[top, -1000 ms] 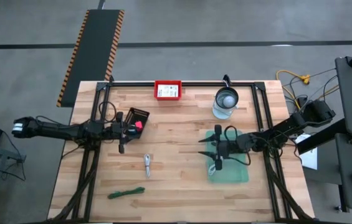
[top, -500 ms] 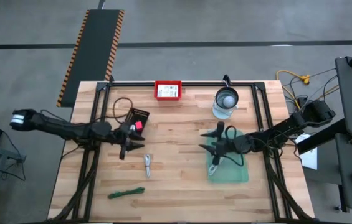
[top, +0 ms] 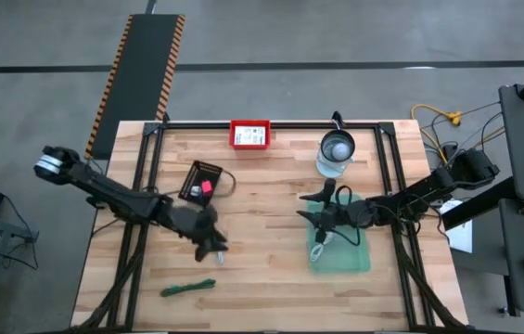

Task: Pick and place items into bin
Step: Put the green charger cable into the green bin

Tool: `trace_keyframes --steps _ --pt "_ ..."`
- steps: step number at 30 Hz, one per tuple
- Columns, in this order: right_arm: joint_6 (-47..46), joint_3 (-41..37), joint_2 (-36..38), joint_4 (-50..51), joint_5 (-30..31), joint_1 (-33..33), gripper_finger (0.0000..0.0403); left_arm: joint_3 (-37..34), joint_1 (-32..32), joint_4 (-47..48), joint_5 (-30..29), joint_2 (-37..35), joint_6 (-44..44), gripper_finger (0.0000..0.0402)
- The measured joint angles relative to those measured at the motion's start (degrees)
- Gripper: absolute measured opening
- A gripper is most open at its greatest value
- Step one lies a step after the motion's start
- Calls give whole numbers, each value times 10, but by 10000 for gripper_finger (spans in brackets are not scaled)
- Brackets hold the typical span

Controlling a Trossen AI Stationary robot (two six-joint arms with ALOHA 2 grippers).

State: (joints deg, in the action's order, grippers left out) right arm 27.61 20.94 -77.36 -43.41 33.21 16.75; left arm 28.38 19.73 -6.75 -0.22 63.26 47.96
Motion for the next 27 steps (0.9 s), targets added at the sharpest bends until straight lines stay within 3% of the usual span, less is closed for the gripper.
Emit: trace_keyframes --steps 9,14,21,27 --pt "-37 -7 0 0 0 1 201 217 98 311 3 165 185 144" --pt "-51 -9 0 0 0 1 201 324 146 463 17 234 237 144" --pt "-62 -10 0 0 -1 1 201 394 199 495 45 308 293 144" --pt "-62 -10 0 -1 -2 1 201 394 221 503 104 347 355 144"
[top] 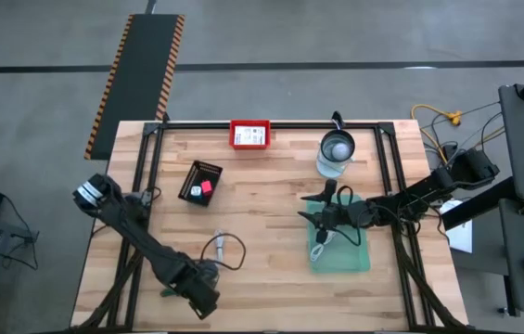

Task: Pick and place items into bin
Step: Put the green charger cable into the green bin

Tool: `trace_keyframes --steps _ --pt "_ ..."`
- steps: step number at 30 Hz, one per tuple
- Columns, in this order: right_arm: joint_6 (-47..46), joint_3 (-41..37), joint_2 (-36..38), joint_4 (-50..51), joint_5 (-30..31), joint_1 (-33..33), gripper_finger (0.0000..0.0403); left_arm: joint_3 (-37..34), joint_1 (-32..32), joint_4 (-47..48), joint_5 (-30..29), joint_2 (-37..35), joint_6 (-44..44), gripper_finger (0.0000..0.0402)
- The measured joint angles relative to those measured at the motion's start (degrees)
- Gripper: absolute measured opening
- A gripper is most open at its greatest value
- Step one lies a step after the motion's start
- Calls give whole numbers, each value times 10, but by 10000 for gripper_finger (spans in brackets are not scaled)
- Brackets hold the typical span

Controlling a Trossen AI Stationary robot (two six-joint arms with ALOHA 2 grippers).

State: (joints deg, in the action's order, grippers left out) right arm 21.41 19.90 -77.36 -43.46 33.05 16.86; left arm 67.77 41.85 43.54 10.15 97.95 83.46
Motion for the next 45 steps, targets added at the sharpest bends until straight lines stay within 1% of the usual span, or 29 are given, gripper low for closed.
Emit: trace_keyframes --steps 5,15,19,22,28,35,37,39,45 --pt "0 1 0 0 0 0 201 -3 5 37 9 16 2 144" --pt "-2 1 0 0 0 0 201 -10 6 42 3 36 -64 144" --pt "-11 1 0 0 -20 0 201 -15 6 51 3 42 -67 144" --pt "-5 1 0 0 -22 0 201 -15 6 50 3 51 -84 144" --pt "-4 1 0 0 -21 0 201 -15 6 51 3 72 -136 144" --pt "-4 1 0 0 -21 0 201 -16 6 53 -7 76 -147 140" --pt "-4 1 0 0 -20 0 201 -16 6 51 -8 76 -152 130" --pt "-4 1 0 0 -20 0 201 -16 6 50 -8 76 -156 110" --pt "-4 1 0 0 -20 0 201 -16 6 41 -6 75 -153 25"
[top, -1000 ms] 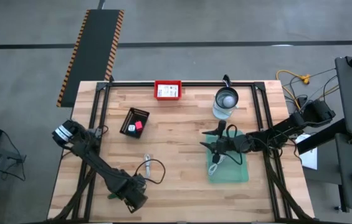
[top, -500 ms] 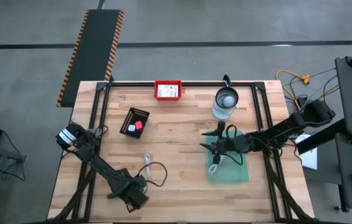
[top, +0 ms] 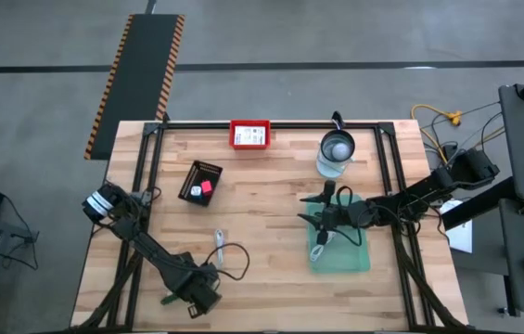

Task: Pick and place items into bin
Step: Put the green charger cable into the green bin

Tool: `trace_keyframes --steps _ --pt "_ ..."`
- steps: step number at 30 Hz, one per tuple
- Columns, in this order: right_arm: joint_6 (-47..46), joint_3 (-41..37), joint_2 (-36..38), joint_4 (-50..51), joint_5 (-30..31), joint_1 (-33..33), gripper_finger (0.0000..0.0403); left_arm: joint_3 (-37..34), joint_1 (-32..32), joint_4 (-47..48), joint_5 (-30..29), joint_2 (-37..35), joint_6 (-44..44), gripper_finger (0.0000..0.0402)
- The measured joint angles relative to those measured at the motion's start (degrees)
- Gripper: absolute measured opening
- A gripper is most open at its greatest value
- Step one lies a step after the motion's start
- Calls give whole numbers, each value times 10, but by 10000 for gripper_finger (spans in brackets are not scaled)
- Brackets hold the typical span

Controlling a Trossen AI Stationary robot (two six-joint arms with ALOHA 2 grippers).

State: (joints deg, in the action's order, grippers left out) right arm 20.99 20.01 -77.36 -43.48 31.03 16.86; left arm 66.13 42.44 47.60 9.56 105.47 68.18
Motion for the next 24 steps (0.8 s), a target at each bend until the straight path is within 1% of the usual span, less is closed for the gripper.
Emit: trace_keyframes --steps 2,5,7,10,12,14,15,18,19,21,24 --pt "-4 0 0 0 0 0 201 -1 0 -5 -3 -3 4 11" --pt "-13 0 0 0 0 0 201 -3 0 -37 -25 -18 4 11" --pt "-13 0 0 0 0 0 201 0 2 -38 -57 -36 3 10" --pt "-14 0 0 1 0 0 201 1 10 -40 -124 -73 -7 10" --pt "-15 0 0 1 0 0 201 0 17 -39 -183 -97 -24 10" --pt "-16 0 0 3 0 0 201 0 26 -40 -256 -119 -51 9" --pt "-19 0 0 5 0 0 201 0 31 -42 -303 -130 -71 9" --pt "-34 0 0 13 0 0 201 -1 52 -68 -478 -157 -134 9" --pt "-36 0 0 13 -1 0 201 -1 57 -77 -526 -164 -156 9" --pt "-47 0 0 13 -16 0 201 -3 60 -86 -571 -176 -195 8" --pt "-59 3 0 11 -60 0 201 -23 58 -113 -597 -194 -242 8"
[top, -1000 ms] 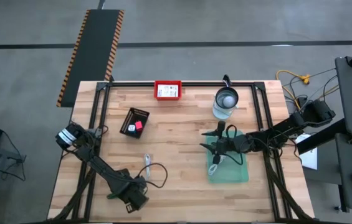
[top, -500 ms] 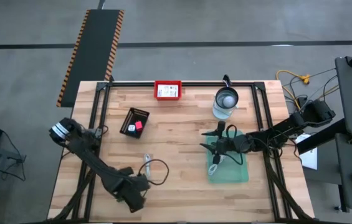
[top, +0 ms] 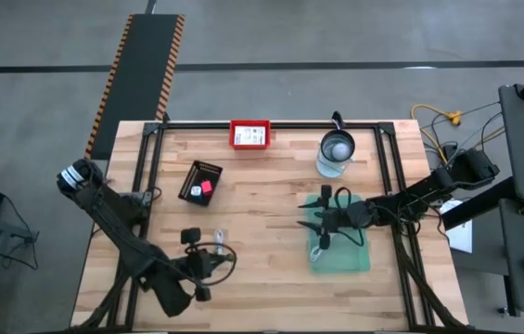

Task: Pick and place items into bin
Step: Put the green charger cable into the green bin

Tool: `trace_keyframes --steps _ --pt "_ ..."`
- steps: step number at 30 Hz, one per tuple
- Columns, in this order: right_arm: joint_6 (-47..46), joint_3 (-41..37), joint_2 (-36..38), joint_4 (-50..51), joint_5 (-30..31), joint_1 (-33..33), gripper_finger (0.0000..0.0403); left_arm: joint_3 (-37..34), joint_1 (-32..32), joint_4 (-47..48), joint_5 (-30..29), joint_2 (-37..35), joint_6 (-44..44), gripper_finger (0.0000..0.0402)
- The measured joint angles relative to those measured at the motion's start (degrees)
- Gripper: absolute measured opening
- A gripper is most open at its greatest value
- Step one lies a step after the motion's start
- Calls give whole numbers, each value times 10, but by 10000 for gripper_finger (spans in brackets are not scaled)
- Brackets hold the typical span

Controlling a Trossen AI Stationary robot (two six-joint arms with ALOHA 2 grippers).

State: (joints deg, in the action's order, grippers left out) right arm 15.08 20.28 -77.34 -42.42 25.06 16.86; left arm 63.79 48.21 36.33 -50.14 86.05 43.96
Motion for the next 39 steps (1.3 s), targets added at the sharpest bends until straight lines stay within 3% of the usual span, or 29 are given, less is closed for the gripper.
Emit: trace_keyframes --steps 4,10,15,22,29,39 --pt "-21 1 0 0 -16 0 201 -67 -22 -128 22 -36 -90 8" --pt "-84 -1 0 2 -16 2 201 -203 -74 -419 110 -99 -287 8" --pt "-126 -1 0 2 -16 2 201 -272 -123 -559 129 -138 -426 8" --pt "-136 -2 0 -23 -16 2 201 -303 -178 -638 193 -147 -532 8" --pt "-64 11 -56 -163 -17 8 201 -301 -237 -686 195 -146 -518 8" --pt "65 151 -182 -170 -12 2 201 -302 -276 -713 207 -131 -524 8"
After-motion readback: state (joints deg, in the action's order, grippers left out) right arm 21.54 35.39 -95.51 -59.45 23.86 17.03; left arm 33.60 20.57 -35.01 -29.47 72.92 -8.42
